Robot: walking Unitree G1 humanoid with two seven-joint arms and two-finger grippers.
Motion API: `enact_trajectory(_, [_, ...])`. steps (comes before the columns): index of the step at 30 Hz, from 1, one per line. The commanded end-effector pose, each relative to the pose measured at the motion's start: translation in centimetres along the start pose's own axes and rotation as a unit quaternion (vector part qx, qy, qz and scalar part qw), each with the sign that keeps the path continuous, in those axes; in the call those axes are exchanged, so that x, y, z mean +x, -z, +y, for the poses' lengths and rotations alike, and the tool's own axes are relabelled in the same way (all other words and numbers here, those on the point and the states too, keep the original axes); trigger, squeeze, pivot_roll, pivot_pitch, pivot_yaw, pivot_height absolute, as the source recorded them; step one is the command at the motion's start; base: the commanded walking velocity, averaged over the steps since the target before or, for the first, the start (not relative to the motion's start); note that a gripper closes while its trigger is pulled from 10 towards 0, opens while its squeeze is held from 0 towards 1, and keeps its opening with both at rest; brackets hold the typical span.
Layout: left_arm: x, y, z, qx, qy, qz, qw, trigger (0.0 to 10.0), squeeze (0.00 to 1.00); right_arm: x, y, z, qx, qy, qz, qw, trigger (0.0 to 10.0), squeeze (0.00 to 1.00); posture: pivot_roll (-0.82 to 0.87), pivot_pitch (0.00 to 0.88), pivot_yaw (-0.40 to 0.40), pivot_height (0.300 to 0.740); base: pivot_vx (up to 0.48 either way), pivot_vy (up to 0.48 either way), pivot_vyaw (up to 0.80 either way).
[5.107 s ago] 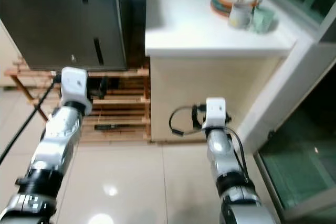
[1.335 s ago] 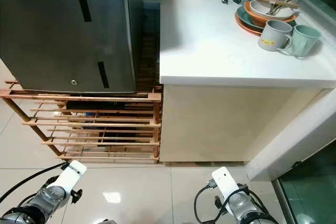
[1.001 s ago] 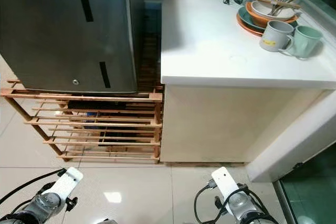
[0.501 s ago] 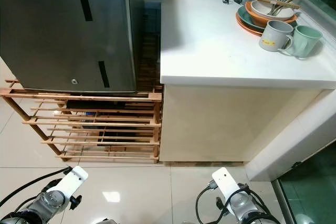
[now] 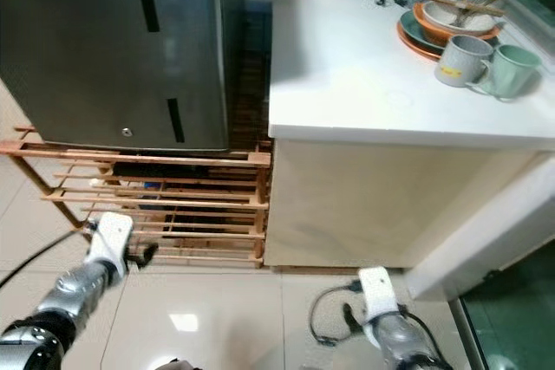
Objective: Restocking fridge
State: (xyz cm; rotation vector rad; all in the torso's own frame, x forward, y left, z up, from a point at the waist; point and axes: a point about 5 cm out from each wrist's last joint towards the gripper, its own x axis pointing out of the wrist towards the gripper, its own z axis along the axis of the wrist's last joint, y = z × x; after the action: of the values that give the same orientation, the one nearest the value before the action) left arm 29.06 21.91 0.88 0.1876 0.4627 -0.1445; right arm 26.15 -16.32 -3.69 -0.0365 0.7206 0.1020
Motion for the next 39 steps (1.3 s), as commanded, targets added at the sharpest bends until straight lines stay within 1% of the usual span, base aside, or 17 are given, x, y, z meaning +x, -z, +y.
enact_trajectory(1, [0.1,-1.9,-0.4,0.007,0.012,-0.055,0.998,10.0,0.00,0.1,-3.3,-1.2,0.016,0.023,-0.071,0.997,10.0,0.00,0.04,0.000,-0.032,0.740,0.000,0.000,0.00])
enact_trajectory(5, [-0.7,-7.7,-1.5,0.037,0.011,-0.196,0.980,10.0,0.00,-0.2,-8.0,-1.6,0.022,0.026,-0.182,0.983,10.0,0.00,0.04,0.000,-0.029,0.740,0.000,0.000,0.00])
enact_trajectory(6, [-0.7,-7.7,-1.5,0.037,0.011,-0.196,0.980,10.0,0.00,-0.2,-8.0,-1.6,0.022,0.026,-0.182,0.983,10.0,0.00,0.04,0.000,-0.029,0.740,0.000,0.000,0.00])
enact_trajectory(7, [-1.5,-11.5,-2.5,0.048,0.018,-0.268,0.962,10.0,0.00,-0.8,-10.8,-1.7,0.021,0.034,-0.247,0.968,10.0,0.00,0.04,0.000,-0.027,0.740,0.000,0.000,0.00])
enact_trajectory(8, [-1.5,-11.5,-2.5,0.048,0.018,-0.268,0.962,10.0,0.00,-0.8,-10.8,-1.7,0.021,0.034,-0.247,0.968,10.0,0.00,0.04,0.000,-0.027,0.740,0.000,0.000,0.00])
enact_trajectory(9, [-1.9,-12.9,-3.1,0.048,0.028,-0.292,0.955,10.0,0.00,-1.2,-11.8,-1.8,0.023,0.039,-0.271,0.962,10.0,0.00,0.04,0.000,-0.027,0.740,0.000,0.000,0.00])
enact_trajectory(10, [-3.0,-15.7,-4.1,0.062,0.031,-0.345,0.936,10.0,0.00,-2.0,-13.8,-2.1,0.041,0.057,-0.315,0.946,10.0,0.00,0.04,0.000,-0.037,0.740,0.000,0.000,0.00])
enact_trajectory(11, [-3.0,-15.7,-4.1,0.062,0.031,-0.345,0.936,10.0,0.00,-2.0,-13.8,-2.1,0.041,0.057,-0.315,0.946,10.0,0.00,0.04,0.000,-0.037,0.740,0.000,0.000,0.00])
enact_trajectory(12, [-4.0,-17.2,-4.0,0.058,0.017,-0.375,0.925,10.0,0.00,-2.9,-14.7,-2.3,0.059,0.075,-0.344,0.934,10.0,0.00,0.03,0.000,-0.040,0.740,0.000,0.000,0.00])
enact_trajectory(14, [-4.9,-18.0,-3.6,0.041,0.003,-0.393,0.919,10.0,0.00,-3.9,-15.1,-2.4,0.059,0.089,-0.373,0.922,10.0,0.00,0.04,0.000,-0.038,0.740,0.000,0.000,0.00])
enact_trajectory(17, [-6.3,-18.3,-3.2,0.018,-0.009,-0.403,0.915,10.0,0.00,-6.0,-15.5,-2.9,0.031,0.132,-0.432,0.892,10.0,0.00,0.06,0.000,-0.036,0.740,0.000,0.000,0.00])
enact_trajectory(19, [-6.6,-17.5,-3.1,0.001,-0.015,-0.387,0.922,10.0,0.00,-6.5,-15.0,-2.9,0.025,0.142,-0.438,0.887,10.0,0.00,0.07,0.000,-0.032,0.740,0.000,0.000,0.00])
enact_trajectory(21, [-6.3,-15.8,-3.0,-0.019,-0.017,-0.352,0.936,10.0,0.00,-5.8,-13.6,-2.6,0.040,0.138,-0.406,0.902,10.0,0.00,0.06,0.000,-0.027,0.740,0.000,0.000,0.00])
enact_trajectory(23, [-5.8,-14.3,-2.8,-0.047,-0.026,-0.314,0.948,10.0,0.00,-4.8,-12.1,-2.4,0.087,0.141,-0.362,0.917,10.0,0.00,0.07,0.000,-0.019,0.740,0.000,0.127,0.00])
enact_trajectory(27, [-5.1,-13.5,-2.2,-0.091,-0.044,-0.276,0.956,10.0,0.00,-4.1,-11.5,-1.9,0.121,0.132,-0.325,0.929,10.0,0.00,0.06,0.000,-0.006,0.740,0.000,0.457,0.00])
enact_trajectory(33, [-3.9,-12.7,-1.9,-0.084,-0.053,-0.242,0.965,10.0,0.00,-4.1,-12.1,-2.3,0.146,0.113,-0.323,0.928,10.0,0.00,0.01,0.000,0.006,0.740,0.000,0.469,0.00])
enact_trajectory(39, [-3.2,-13.4,-2.5,-0.090,-0.045,-0.244,0.965,10.0,0.00,-4.4,-11.6,-3.1,0.135,0.118,-0.314,0.932,10.0,0.00,-0.02,0.000,-0.003,0.740,0.000,0.477,0.00])
